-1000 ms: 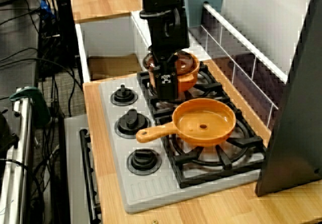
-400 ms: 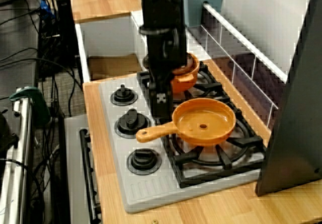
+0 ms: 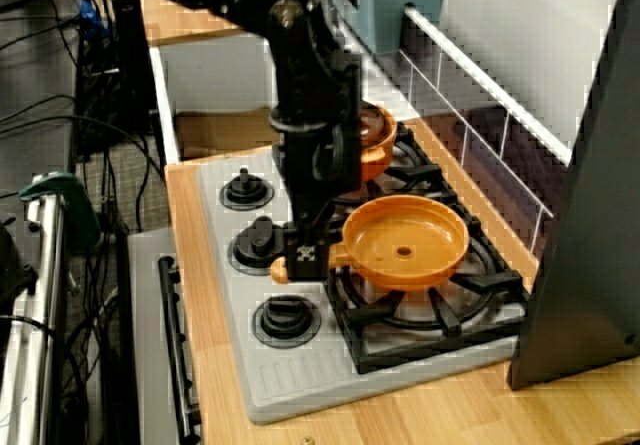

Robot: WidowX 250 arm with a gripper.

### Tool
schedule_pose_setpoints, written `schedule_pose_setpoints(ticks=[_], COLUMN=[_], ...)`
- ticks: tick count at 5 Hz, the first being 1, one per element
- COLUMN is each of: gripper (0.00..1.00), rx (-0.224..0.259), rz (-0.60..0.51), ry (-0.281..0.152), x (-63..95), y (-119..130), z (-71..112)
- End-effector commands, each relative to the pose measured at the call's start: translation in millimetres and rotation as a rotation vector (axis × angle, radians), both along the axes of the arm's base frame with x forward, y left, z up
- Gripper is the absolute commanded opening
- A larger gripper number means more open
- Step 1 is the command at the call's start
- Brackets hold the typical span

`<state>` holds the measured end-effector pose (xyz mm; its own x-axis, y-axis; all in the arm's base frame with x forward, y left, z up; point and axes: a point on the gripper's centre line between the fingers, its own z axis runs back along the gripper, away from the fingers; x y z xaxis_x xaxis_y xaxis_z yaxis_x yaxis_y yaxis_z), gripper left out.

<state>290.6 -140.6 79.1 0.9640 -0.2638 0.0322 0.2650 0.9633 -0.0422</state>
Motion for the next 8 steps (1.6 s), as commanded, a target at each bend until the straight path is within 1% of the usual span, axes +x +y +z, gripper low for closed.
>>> schedule_pose_setpoints(ticks=[1, 3, 4, 5, 6, 7, 8], gripper=[1.00, 1.00, 1.00, 1.00, 1.00, 0.00, 0.00], rx=[0.001, 0.004, 0.009, 0.003, 0.011, -0.004, -0.003], rz=[-0.015, -0.005, 0.018, 0.016, 0.014, 0.021, 0.041], ry=[-0.026, -0.031, -0.027, -0.023, -0.027, -0.030, -0.031], x=[-2.4, 1.6, 10.3, 12.2, 10.4, 10.7, 12.4], y=[-0.1, 5.0, 10.3, 10.6, 9.4, 10.0, 12.4], z=[1.7, 0.9, -2.1, -0.7, -3.8, -2.2, -1.0])
